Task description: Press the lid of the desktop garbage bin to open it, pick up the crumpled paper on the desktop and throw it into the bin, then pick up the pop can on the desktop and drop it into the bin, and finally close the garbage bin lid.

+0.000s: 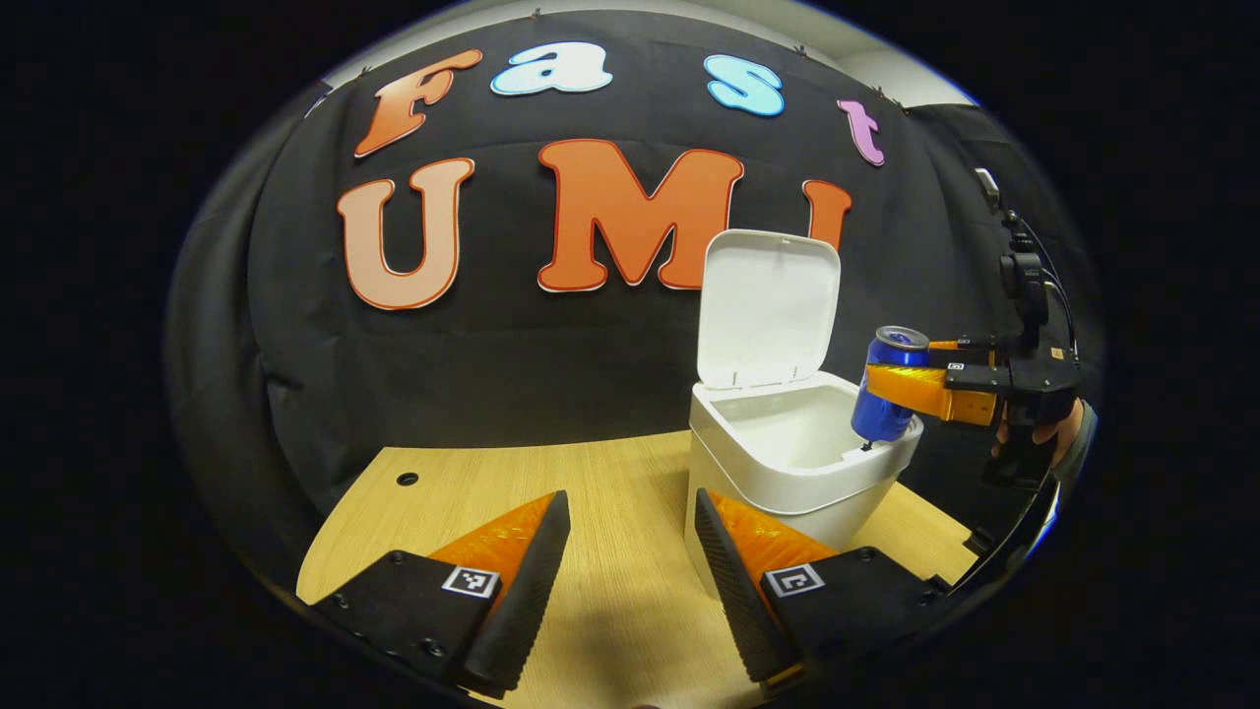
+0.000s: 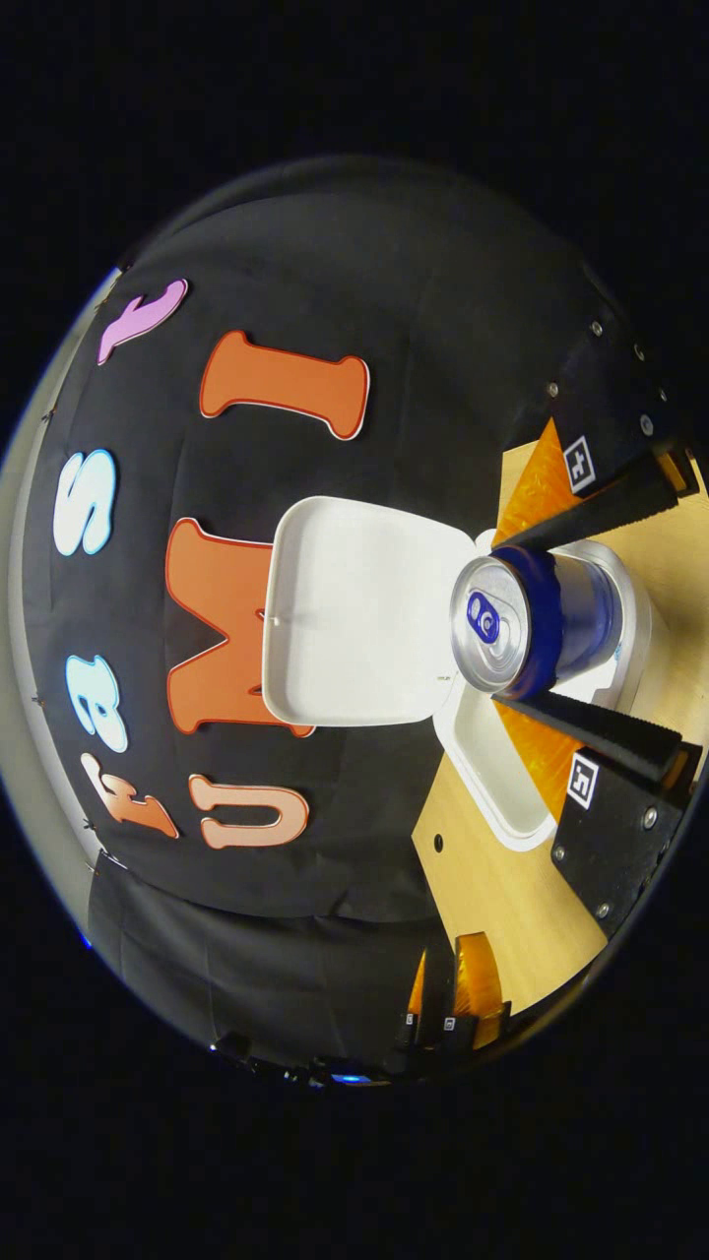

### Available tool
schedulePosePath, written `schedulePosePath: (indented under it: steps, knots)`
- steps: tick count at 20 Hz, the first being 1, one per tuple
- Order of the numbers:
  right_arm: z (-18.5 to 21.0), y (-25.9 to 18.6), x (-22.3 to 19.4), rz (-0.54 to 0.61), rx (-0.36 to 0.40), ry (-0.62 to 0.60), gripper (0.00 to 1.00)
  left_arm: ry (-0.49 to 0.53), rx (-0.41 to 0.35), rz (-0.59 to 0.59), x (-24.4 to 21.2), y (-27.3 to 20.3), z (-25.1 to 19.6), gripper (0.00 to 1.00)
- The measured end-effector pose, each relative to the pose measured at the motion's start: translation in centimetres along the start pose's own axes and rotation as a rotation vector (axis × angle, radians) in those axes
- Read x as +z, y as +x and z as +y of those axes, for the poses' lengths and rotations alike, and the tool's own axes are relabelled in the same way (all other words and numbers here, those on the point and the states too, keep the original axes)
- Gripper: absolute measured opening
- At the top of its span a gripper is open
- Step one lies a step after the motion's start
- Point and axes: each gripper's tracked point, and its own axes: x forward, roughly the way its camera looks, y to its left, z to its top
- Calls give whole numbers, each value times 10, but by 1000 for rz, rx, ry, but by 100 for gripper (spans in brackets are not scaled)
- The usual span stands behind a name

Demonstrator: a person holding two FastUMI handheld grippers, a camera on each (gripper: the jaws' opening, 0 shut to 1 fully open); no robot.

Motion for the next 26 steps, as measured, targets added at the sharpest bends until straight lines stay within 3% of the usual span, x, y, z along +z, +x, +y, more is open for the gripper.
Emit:
schedulePosePath:
  steps: [10, 18, 21, 26]
  knots:
    - [-7, 7, 8, 10, -14, 6, 84, 2, -1, -9, 5, 13, 9, 83]
    - [-12, 23, 80, -90, -28, -31, 84, 45, 69, -54, 18, 2, 32, 84]
    - [-13, 33, 107, -124, -38, -45, 86, 40, 105, -72, 21, -3, 46, 95]
    - [-15, 41, 150, -168, -57, -54, 86, 32, 147, -73, 19, -16, 66, 95]
